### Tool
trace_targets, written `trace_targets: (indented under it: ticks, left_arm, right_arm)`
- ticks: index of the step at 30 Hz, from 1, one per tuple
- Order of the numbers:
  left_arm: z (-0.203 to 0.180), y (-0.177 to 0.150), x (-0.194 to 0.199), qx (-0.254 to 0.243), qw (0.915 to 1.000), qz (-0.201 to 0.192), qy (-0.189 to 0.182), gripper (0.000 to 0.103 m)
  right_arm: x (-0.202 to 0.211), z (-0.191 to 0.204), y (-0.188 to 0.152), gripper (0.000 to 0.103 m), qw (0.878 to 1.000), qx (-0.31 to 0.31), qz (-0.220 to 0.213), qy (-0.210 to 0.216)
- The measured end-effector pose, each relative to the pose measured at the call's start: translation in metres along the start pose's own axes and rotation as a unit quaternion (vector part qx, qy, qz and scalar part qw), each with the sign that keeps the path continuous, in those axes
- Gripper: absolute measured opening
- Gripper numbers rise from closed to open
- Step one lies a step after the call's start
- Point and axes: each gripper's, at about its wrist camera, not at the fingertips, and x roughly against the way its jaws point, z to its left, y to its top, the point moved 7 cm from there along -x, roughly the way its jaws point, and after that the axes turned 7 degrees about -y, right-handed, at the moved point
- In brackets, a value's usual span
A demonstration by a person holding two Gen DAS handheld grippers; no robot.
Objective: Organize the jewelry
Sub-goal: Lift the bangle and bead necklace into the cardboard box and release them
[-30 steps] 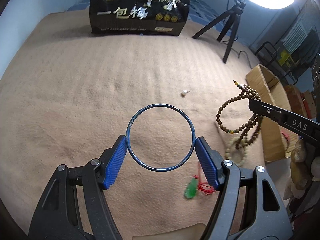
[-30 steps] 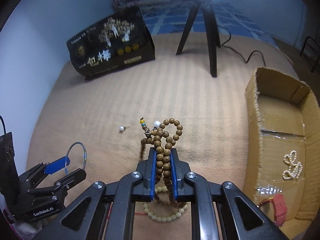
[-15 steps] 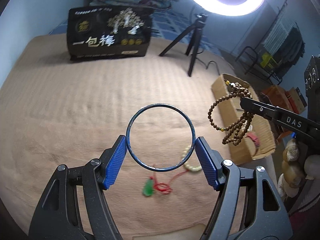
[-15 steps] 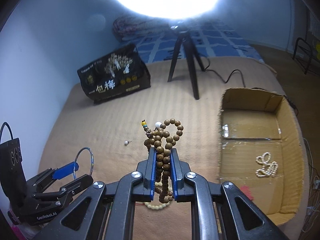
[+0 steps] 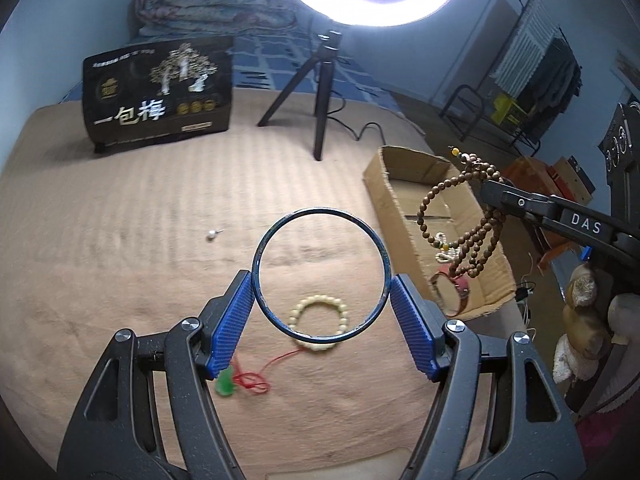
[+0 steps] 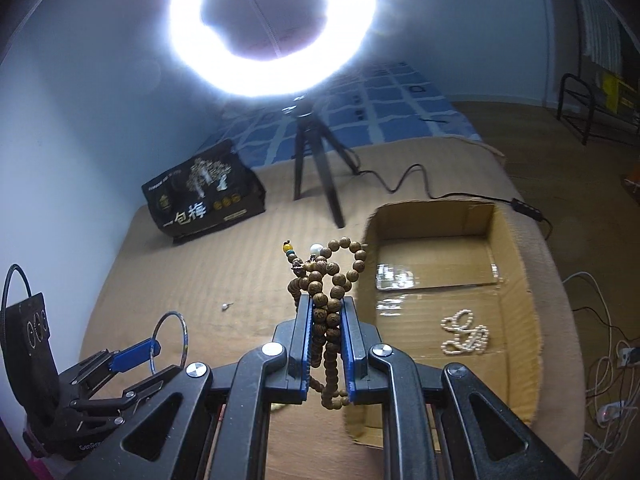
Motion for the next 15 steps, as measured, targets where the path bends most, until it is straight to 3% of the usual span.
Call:
trace_targets:
  ticks: [15]
  left_arm:
    - [-0.053,0.018,-0.036,-0.019,0.9993,0.008,-0.031,0.072]
  right_arm:
    - [0.006,-0.065,0.003,0.011,0.999,-0.029,-0.007,-0.042]
